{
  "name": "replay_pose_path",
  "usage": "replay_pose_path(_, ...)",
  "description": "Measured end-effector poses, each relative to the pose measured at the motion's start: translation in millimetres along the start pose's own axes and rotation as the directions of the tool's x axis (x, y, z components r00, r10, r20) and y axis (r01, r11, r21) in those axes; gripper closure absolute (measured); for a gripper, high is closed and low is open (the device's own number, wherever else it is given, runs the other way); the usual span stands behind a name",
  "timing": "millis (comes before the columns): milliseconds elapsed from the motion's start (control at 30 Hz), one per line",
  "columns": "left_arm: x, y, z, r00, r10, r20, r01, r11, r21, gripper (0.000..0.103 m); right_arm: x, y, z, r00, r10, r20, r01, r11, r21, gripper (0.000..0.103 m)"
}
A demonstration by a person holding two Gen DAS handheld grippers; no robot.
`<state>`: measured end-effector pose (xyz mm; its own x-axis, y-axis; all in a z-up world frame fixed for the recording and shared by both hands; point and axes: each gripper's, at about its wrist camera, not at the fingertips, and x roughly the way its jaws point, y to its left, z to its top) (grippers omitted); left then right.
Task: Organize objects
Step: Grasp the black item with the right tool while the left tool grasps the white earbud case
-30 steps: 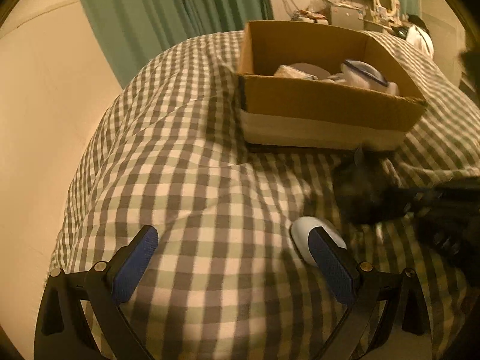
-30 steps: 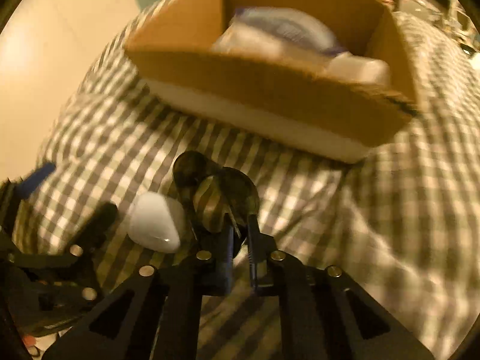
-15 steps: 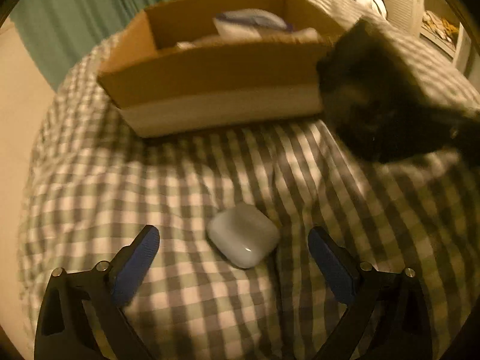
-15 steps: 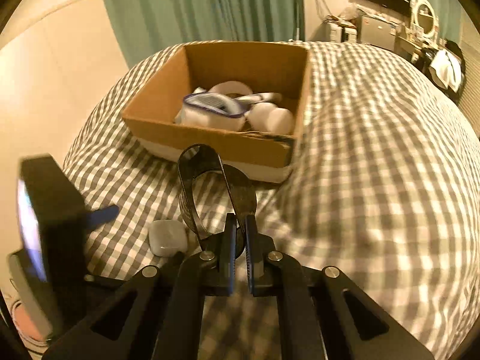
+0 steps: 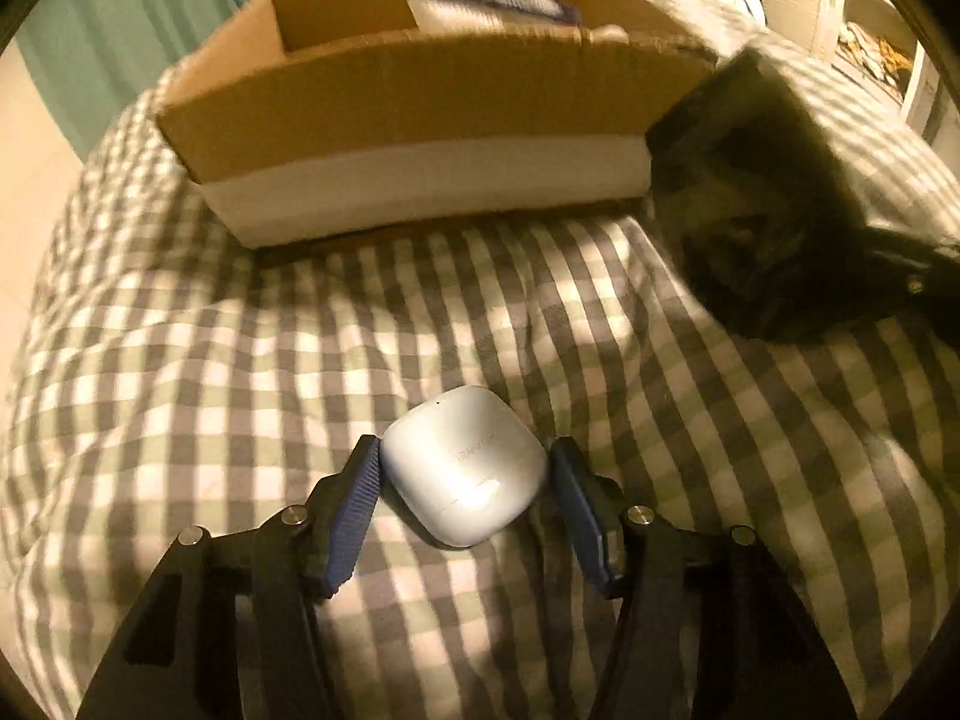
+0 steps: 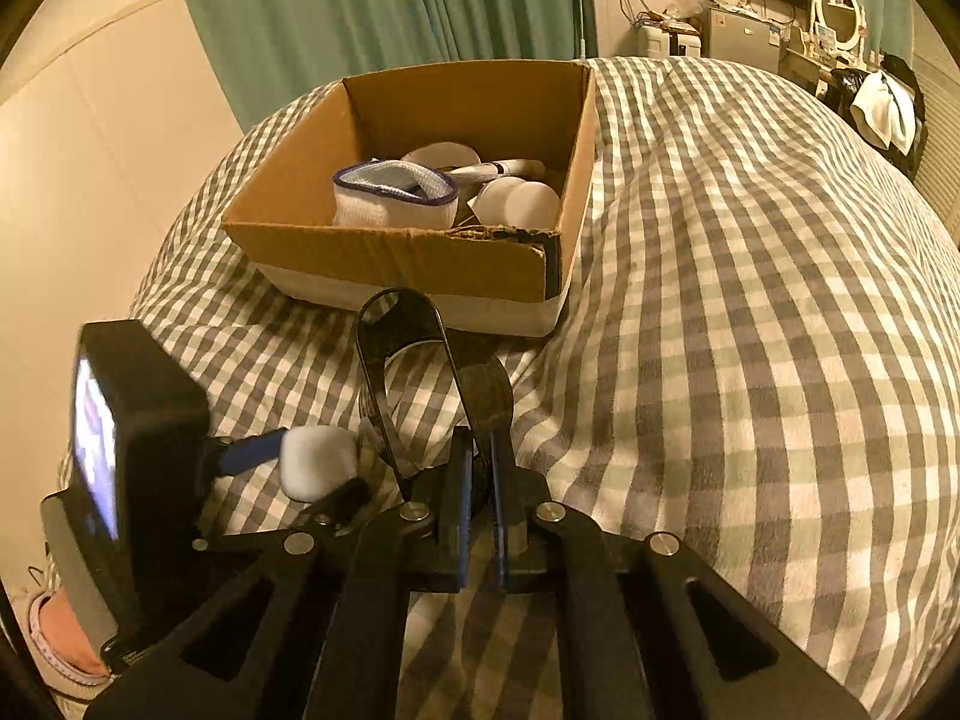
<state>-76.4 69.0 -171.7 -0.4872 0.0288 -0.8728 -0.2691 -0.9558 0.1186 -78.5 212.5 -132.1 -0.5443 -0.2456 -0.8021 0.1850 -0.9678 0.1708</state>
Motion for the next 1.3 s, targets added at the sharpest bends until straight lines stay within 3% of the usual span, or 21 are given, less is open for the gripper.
replay_pose_path(67, -8.2, 3.7, -0.7, 1.0, 0.002, 0.021, -0.002, 1.0, -0.019, 0.049, 0.7, 1.0, -1.1, 1.0, -0.003, -0.001, 0.003, 1.0, -0.006, 0.098)
replay_pose_path(100, -13.8, 6.3, -0.8, 0.999, 0.01, 0.036, -0.009, 0.999, -0.031, 0.076, 1.0, 1.0, -2.6, 1.0, -0.004, -0.001, 0.004, 1.0, -0.007, 0.098)
replay_pose_path(133, -18.0, 9.3, -0.5, 0.999, 0.003, 0.037, -0.002, 0.999, -0.042, 0.077, 0.9, 1.2, -3.7, 1.0, -0.006, -0.002, 0.006, 1.0, -0.008, 0.098)
replay_pose_path(533, -9.8, 19.5, -12.2, 0.997, -0.083, -0.007, 0.082, 0.993, -0.088, 0.072, -2.7, 15.4, -10.2, 0.999, -0.043, -0.007, 0.042, 0.998, -0.051, 0.098)
replay_pose_path(700, 7.5, 14.7, -9.0, 0.995, -0.081, -0.052, 0.077, 0.995, -0.07, 0.049, -1.8, 14.2, -10.6, 0.999, -0.042, -0.013, 0.042, 0.998, -0.046, 0.098)
replay_pose_path(767, 16.0, 5.1, -6.5, 0.996, -0.055, -0.075, 0.054, 0.998, -0.022, 0.041, -1.2, 13.5, -10.7, 0.999, -0.037, -0.015, 0.036, 0.998, -0.042, 0.098)
replay_pose_path(867, 28.7, -3.8, -2.7, 0.995, -0.016, -0.095, 0.017, 1.0, 0.012, 0.041, -0.4, 13.3, -11.1, 0.999, -0.029, -0.017, 0.029, 0.999, -0.037, 0.098)
replay_pose_path(1000, 26.7, -4.8, -4.6, 0.997, -0.016, -0.073, 0.016, 1.0, 0.005, 0.048, -0.8, 12.2, -11.4, 1.0, -0.019, -0.016, 0.018, 0.999, -0.03, 0.098)
replay_pose_path(1300, -20.3, 4.5, -15.9, 0.999, -0.018, 0.042, 0.02, 0.998, -0.055, 0.048, -2.9, 17.9, -11.9, 0.999, -0.031, -0.007, 0.031, 0.998, -0.048, 0.098)
